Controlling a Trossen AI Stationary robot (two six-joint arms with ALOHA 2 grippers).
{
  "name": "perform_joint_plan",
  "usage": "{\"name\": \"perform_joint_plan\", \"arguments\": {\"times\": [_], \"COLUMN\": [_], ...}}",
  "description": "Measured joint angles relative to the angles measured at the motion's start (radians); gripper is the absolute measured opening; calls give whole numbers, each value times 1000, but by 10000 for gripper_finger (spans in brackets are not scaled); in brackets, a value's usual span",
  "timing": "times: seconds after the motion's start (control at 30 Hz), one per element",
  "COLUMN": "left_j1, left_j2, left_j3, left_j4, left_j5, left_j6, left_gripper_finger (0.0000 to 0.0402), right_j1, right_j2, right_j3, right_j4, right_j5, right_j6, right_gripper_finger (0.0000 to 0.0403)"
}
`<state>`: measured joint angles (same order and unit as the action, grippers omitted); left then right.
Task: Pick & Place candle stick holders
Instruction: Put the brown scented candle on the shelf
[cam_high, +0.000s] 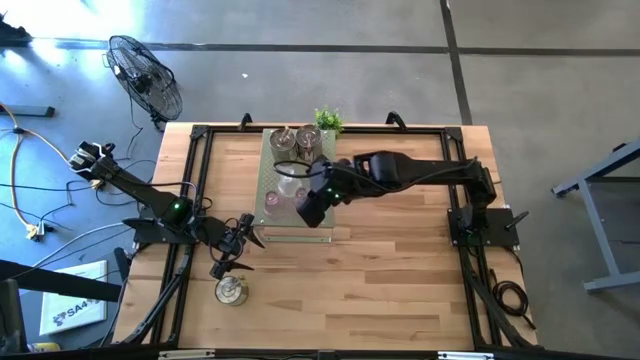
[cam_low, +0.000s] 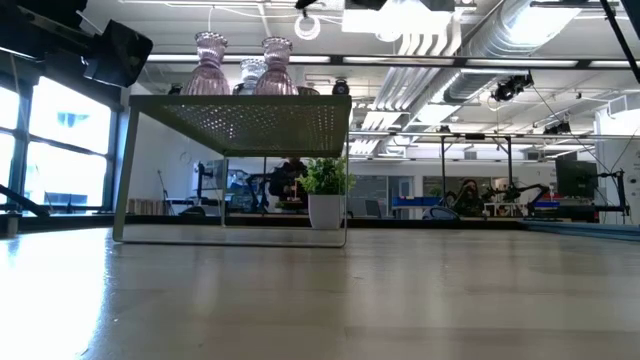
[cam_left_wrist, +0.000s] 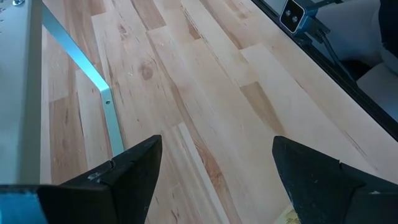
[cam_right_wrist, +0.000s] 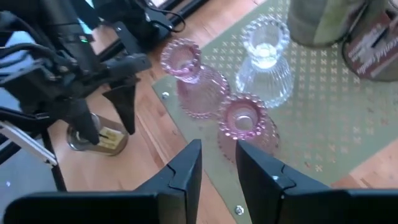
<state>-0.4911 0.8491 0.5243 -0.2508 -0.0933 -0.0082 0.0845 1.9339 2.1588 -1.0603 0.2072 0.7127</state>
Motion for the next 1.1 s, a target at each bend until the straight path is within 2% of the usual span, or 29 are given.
{"name": "perform_joint_plan", "arguments": {"times": [0.37, 0.53, 0.63, 0.9, 1.0, 1.1], "left_j1": [0, 0, 0, 0, 0, 0], "left_j2": [0, 0, 0, -1, -7, -8], "left_j3": [0, 0, 0, 0, 4, 44], "left_j4": [-15, -15, -14, 23, 18, -22], "left_j5": [0, 68, 128, 342, 446, 493], "left_j6": [-23, -23, -24, -40, -48, -78], "left_gripper_finger": [301, 301, 301, 301, 301, 301], "right_j1": [99, 203, 283, 505, 558, 588], "right_j2": [0, 0, 0, 0, 0, 0], "right_j3": [67, 67, 67, -7, -74, -150], "right_j4": [3, 3, 4, 53, 83, 110], "right_j5": [-1, 14, 84, 370, 440, 473], "right_j6": [-64, -91, -92, -84, -44, -5], "right_gripper_finger": [94, 94, 94, 94, 94, 94]}}
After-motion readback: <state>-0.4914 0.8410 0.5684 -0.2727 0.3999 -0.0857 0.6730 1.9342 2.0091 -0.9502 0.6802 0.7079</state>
